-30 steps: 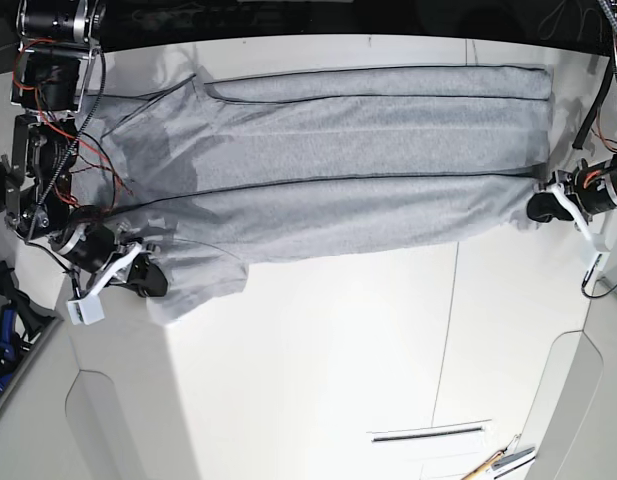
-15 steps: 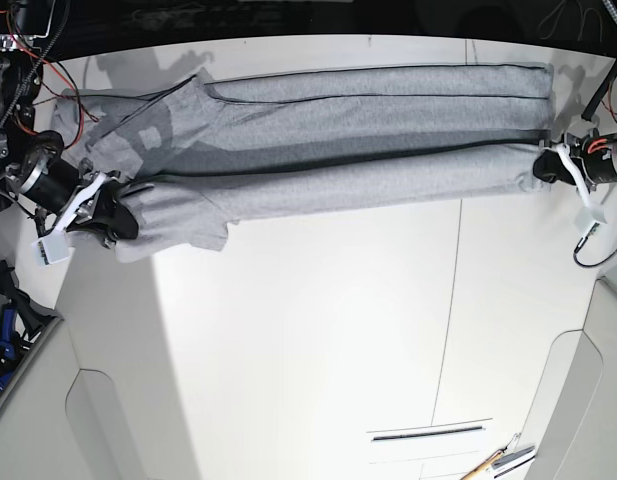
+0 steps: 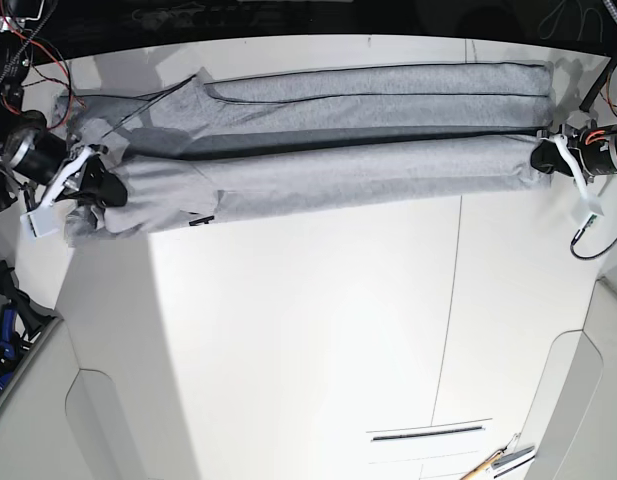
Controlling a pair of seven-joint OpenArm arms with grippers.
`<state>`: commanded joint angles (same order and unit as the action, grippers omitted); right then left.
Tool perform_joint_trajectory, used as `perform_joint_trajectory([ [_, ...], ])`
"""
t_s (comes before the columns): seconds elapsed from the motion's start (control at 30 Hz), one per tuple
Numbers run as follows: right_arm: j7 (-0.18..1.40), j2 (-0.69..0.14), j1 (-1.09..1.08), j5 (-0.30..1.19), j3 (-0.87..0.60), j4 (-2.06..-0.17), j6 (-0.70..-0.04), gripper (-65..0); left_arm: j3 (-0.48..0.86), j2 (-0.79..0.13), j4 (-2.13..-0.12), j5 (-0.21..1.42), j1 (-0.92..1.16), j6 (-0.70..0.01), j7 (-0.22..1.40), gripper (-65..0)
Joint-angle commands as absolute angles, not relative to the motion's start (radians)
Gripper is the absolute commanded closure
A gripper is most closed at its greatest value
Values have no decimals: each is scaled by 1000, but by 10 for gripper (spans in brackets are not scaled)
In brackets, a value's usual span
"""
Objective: Fold the T-shirt properly
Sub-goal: 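Lift the hem and fold it over toward the folded shoulder edge, then release the hem and raise both grippers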
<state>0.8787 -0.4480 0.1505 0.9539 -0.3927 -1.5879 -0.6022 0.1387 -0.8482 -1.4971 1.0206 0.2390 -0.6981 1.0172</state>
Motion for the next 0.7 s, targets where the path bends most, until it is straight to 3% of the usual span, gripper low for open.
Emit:
perform_joint_trajectory([
  [0.17,871,-446,222,949,-426,-1587,-600,0,139,-848,-1497,1012,238,-698,1013,-267],
  [0.3,838,-428,231,891,-426,-1586,-598,-4,139,-848,-1497,1013,238,-698,1036,-276],
  [0.37,830,-423,231,871,-426,-1586,-598,-178,139,-848,-1497,1031,238,-698,1059,-276],
  [0.43,831,-423,231,871,-427,-1587,-598,-263,141,-848,-1498,1050,238,-698,1064,-276],
  [0.57,854,-405,231,921,-476,-1591,-598,-265,257,-847,-1500,1097,239,-698,1078,-276],
  [0.7,880,-368,230,962,-567,-1598,-599,-263,375,-845,-1500,1195,239,-698,1192,-276],
])
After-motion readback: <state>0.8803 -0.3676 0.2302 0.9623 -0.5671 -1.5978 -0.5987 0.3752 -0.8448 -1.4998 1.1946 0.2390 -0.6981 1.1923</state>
